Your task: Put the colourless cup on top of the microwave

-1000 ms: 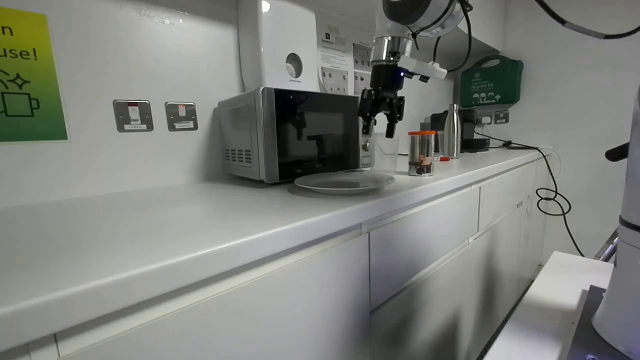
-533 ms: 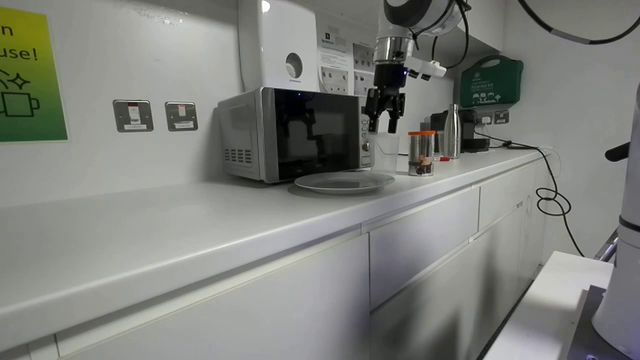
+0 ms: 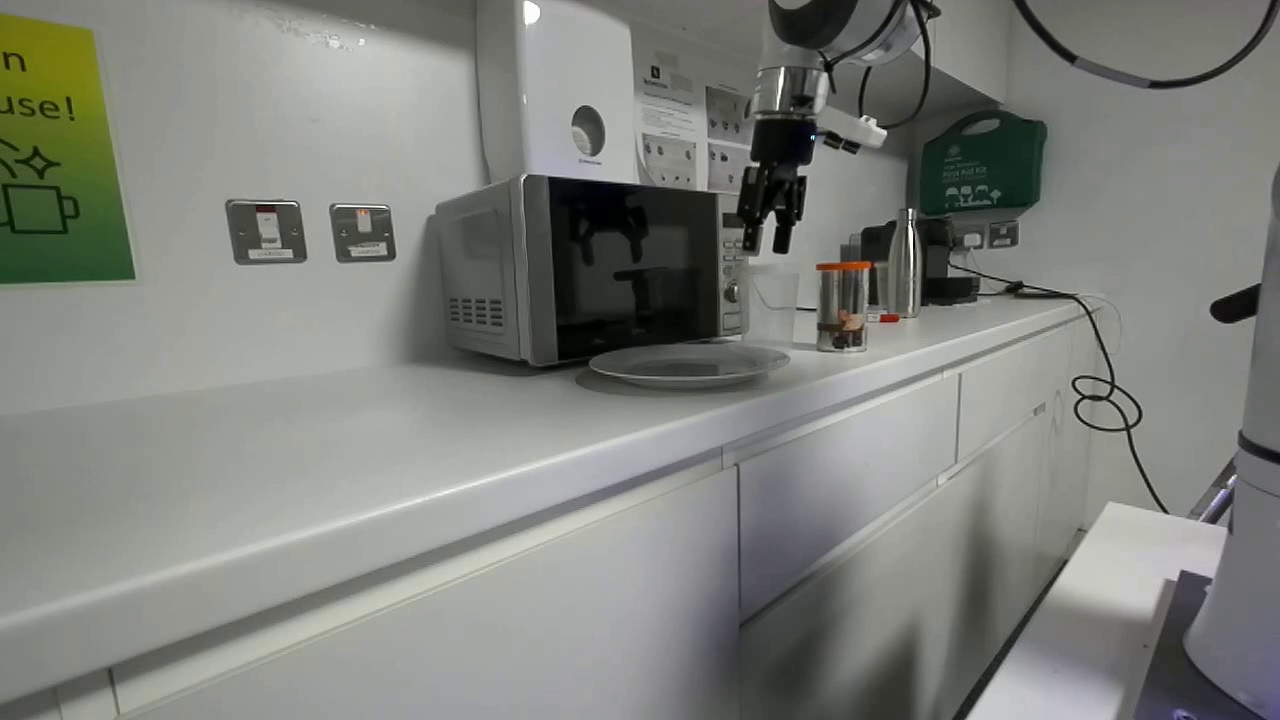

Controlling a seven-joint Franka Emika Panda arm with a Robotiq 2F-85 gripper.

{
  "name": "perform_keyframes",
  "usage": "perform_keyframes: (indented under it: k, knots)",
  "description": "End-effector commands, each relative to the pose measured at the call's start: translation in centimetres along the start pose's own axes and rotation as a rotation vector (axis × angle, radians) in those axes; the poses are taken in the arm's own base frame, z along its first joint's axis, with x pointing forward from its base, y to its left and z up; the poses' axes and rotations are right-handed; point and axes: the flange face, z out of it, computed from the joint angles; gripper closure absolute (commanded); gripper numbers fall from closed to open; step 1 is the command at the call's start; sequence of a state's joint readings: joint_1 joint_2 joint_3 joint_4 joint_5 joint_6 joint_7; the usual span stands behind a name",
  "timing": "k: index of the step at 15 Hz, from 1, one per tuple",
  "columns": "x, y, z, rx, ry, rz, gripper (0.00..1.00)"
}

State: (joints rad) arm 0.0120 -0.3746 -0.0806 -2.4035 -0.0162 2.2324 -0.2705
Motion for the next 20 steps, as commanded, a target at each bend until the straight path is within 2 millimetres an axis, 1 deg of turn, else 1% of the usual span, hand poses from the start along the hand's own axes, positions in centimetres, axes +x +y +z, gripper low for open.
perform_keyframes:
  k: [1, 8, 20]
  knots:
    - [1.1, 1.0, 0.1, 0.017, -0.025, -0.075, 0.0]
    - [1.4, 1.8, 1.5, 0.023, -0.064, -0.163, 0.0]
    - [2.2, 2.8, 0.8, 0.002, -0.054, -0.181, 0.0]
